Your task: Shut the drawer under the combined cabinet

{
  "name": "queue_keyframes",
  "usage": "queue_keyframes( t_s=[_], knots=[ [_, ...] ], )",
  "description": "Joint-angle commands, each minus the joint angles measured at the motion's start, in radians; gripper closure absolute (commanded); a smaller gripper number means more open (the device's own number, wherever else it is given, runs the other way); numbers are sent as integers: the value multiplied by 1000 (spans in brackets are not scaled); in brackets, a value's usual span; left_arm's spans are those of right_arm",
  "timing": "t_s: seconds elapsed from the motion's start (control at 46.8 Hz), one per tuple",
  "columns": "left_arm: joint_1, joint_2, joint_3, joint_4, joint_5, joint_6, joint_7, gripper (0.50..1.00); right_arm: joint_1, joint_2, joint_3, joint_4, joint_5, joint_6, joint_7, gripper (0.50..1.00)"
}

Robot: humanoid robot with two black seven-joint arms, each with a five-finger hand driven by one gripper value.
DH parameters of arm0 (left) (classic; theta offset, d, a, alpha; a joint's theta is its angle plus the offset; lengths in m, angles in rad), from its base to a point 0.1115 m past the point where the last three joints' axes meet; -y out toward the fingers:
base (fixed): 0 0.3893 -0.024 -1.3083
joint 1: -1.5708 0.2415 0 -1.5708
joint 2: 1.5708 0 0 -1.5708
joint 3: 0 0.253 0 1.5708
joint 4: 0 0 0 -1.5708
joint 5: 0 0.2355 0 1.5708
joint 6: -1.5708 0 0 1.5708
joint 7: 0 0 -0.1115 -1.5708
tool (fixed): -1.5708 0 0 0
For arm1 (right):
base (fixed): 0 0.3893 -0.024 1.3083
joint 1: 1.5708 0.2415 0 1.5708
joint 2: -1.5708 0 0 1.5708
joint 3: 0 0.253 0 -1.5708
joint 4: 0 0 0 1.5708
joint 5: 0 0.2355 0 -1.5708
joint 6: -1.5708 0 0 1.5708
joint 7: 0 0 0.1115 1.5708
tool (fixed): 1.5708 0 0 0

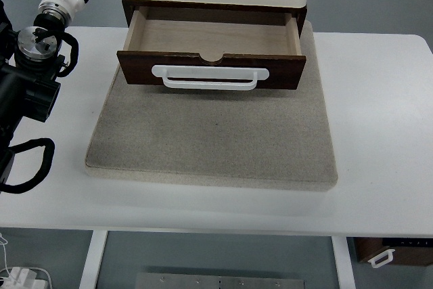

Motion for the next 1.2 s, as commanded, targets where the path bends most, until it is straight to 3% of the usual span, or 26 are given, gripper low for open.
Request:
queue_keyframes(
  t_s=[0.0, 0.812, 1.175],
  knots=[
    [0, 0, -1, -1, 0, -2, 0, 500, 0, 0, 0, 0, 0, 0, 0, 548],
    [-2, 6, -1, 2, 11, -17, 5, 500, 0, 0, 0, 0, 0, 0, 0, 548],
    [-21, 80, -1, -41, 12, -17, 2, 500, 0, 0, 0, 0, 0, 0, 0, 548]
  ],
)
